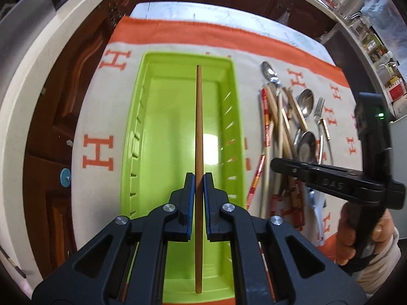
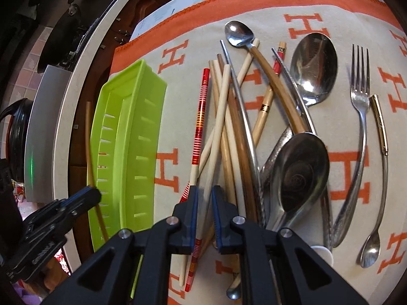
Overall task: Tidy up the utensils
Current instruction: 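Lift the wooden chopstick with the left tool and carry it over the green tray, then lower the chopstick into the green tray and open the left tool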
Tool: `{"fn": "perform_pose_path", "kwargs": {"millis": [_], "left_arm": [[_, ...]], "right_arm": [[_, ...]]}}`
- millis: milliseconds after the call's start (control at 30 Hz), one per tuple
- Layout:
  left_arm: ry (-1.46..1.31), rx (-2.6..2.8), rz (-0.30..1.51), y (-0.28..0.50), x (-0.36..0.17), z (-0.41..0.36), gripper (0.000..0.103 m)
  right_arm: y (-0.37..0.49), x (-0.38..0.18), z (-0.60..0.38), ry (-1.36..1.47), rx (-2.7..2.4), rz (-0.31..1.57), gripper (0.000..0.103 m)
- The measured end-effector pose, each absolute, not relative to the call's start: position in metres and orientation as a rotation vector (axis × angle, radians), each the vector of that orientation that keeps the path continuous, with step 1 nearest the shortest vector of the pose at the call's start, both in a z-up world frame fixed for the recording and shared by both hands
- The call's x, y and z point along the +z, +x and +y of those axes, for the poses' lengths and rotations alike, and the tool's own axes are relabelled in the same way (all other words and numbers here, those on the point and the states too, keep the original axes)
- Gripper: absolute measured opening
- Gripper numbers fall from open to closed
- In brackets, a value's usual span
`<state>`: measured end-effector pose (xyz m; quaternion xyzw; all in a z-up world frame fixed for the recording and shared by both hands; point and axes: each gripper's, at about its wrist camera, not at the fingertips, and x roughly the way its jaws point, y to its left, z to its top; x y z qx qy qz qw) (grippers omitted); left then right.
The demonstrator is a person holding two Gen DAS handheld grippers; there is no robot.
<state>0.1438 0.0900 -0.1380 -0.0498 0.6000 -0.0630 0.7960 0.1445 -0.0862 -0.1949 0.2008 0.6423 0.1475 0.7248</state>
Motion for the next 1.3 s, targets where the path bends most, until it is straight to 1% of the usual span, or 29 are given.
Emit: {"fn": "perform_pose_path", "kwargs": {"millis": [67,200,400,600,700,800,833,900,933,967,1000,1033,1067,1100,1133,1167,1300], "left_arm": [[-0.114,-0.134,1.298,0.144,-0.145,0.092,0.005],[-0.115,-0.125,1.293,0.14,-0.152,0.097,0.005],[-0.102,-0.111,1.284,0.138,-0.154,0.106,0.005],[-0.117,-0.088,1.265,0.147,-0.156,0.118,0.005],[-0.136,-0.07,1.259,0.151,-0.16,0.123,0.005],[-0.168,-0.073,1.266,0.149,-0.162,0.128,0.006],[-0.181,-0.071,1.27,0.148,-0.163,0.13,0.007],[-0.183,-0.064,1.266,0.143,-0.162,0.133,0.016],[-0.18,-0.06,1.262,0.14,-0.161,0.134,0.026],[-0.179,-0.058,1.247,0.136,-0.159,0.136,0.033],[-0.186,-0.07,1.236,0.133,-0.157,0.138,0.035],[-0.193,-0.079,1.234,0.13,-0.156,0.139,0.038],[-0.2,-0.083,1.229,0.126,-0.154,0.14,0.038],[-0.201,-0.082,1.225,0.124,-0.153,0.14,0.039],[-0.197,-0.08,1.217,0.121,-0.151,0.14,0.04],[-0.193,-0.077,1.213,0.119,-0.149,0.139,0.041],[-0.188,-0.061,1.182,0.108,-0.139,0.137,0.047]], "right_arm": [[0.142,-0.193,-0.086,0.441,0.321,1.411,0.006],[0.135,-0.178,-0.087,0.446,0.314,1.374,0.005],[0.124,-0.138,-0.087,0.475,0.367,1.319,0.005],[0.126,-0.102,-0.052,0.494,0.448,1.276,0.005],[0.132,-0.099,-0.026,0.46,0.454,1.27,0.005],[0.139,-0.107,-0.005,0.433,0.444,1.288,0.006],[0.14,-0.11,-0.001,0.418,0.434,1.293,0.006],[0.142,-0.116,0.009,0.386,0.408,1.297,0.006],[0.143,-0.12,0.013,0.37,0.397,1.301,0.006],[0.143,-0.121,0.015,0.358,0.389,1.302,0.007],[0.142,-0.124,0.017,0.343,0.379,1.304,0.008],[0.14,-0.126,0.017,0.327,0.37,1.308,0.012],[0.139,-0.128,0.018,0.316,0.364,1.31,0.018],[0.138,-0.129,0.019,0.304,0.355,1.311,0.023],[0.136,-0.129,0.018,0.295,0.347,1.309,0.031],[0.135,-0.13,0.016,0.289,0.343,1.305,0.036],[0.128,-0.125,0.01,0.263,0.326,1.277,0.037]]}}
